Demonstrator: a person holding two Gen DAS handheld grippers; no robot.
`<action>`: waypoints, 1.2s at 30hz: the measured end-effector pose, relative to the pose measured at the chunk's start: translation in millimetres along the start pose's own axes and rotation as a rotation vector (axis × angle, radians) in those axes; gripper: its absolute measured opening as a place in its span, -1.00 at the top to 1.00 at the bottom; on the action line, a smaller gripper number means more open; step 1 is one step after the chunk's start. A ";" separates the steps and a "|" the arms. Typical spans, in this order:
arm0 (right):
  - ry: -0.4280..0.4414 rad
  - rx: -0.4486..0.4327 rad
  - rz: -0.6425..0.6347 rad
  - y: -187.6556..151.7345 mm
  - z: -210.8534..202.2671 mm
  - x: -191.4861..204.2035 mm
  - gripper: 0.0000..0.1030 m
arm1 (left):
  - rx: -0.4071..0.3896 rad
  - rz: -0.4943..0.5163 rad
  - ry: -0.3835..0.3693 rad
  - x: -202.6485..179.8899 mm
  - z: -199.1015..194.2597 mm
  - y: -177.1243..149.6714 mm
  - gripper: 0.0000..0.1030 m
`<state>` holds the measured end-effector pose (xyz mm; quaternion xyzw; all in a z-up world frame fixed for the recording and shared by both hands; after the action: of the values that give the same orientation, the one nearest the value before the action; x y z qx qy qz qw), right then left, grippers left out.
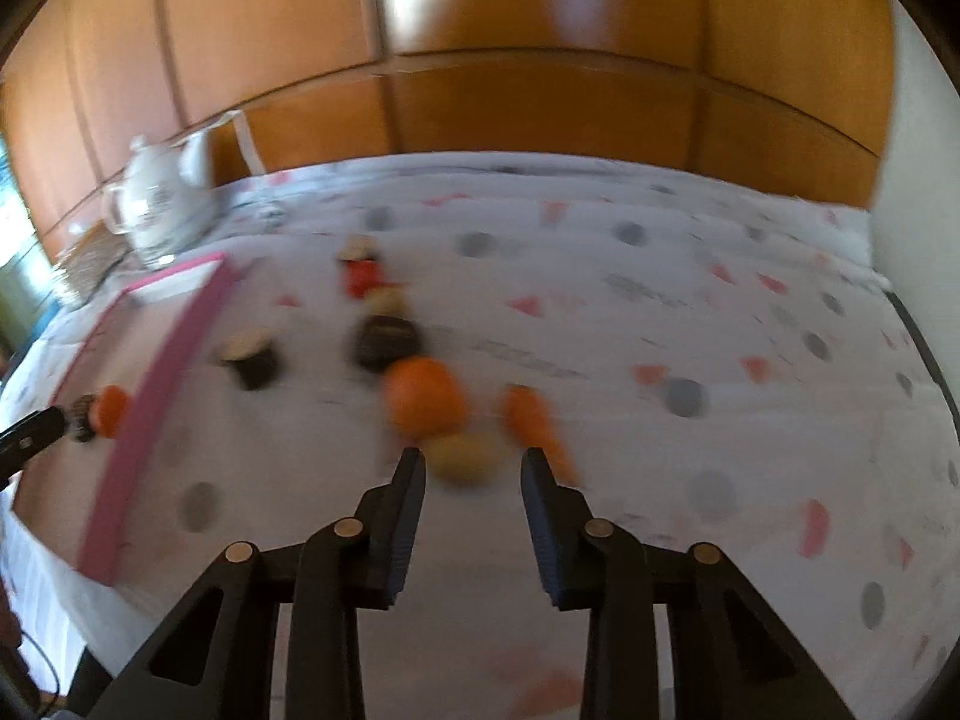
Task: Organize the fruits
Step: 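Grasp the carrot with the right tool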
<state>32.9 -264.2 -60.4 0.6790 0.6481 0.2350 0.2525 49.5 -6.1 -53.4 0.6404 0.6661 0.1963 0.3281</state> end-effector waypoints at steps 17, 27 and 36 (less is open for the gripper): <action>0.000 0.055 -0.020 12.1 49.7 -24.7 0.44 | 0.081 0.122 -0.159 -61.8 17.5 -11.2 -0.17; -0.005 0.053 -0.011 -1.8 37.5 -25.9 0.64 | 0.158 0.116 -0.229 -105.6 46.3 -8.8 -0.09; -0.008 0.060 0.013 -9.9 34.6 -30.4 0.66 | 0.181 0.150 -0.247 -154.4 65.7 -1.3 -0.09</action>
<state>46.2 -295.6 -93.0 0.6914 0.6493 0.2145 0.2331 88.3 -168.3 -72.1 0.7345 0.5861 0.0791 0.3329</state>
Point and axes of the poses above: each gripper's, at about its wrist camera, not at the fingertips, and z roughly the way its jaws point, x to its left, y to its top, the point moved 4 cm from there along z, roughly the way its jaws point, and after that the axes turned 3 degrees about -z, right-handed, at the moved point
